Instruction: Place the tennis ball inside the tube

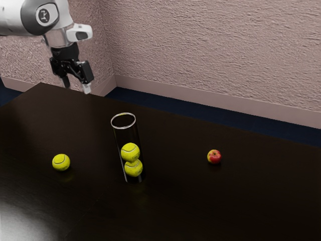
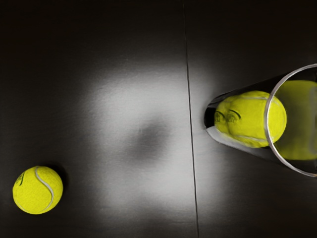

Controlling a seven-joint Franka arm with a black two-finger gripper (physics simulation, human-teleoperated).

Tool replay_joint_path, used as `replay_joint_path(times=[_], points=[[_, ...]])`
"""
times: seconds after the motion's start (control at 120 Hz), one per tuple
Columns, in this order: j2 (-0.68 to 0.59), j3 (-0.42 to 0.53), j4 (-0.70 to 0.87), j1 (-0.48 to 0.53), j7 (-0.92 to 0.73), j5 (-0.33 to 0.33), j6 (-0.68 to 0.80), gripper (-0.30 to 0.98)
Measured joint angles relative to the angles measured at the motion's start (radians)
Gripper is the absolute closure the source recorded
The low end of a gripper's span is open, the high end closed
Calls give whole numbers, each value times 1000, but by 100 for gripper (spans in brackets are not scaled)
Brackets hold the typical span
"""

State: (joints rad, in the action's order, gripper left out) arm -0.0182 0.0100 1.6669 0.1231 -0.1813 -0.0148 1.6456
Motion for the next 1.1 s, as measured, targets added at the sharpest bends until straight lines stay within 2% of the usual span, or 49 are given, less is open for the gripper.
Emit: replay_joint_path(times=[0.092,0.292,0.492,0.583,0.725,0.842,1.1], points=[[-15,-1,27,-15,-1,12,19,0],[-63,-57,240,1,2,38,121,0],[34,-131,380,70,6,63,353,0],[107,-149,399,83,9,71,448,0],[173,-152,420,25,22,70,549,0],[174,-163,477,23,37,68,588,0],[232,-202,486,50,58,74,641,0]])
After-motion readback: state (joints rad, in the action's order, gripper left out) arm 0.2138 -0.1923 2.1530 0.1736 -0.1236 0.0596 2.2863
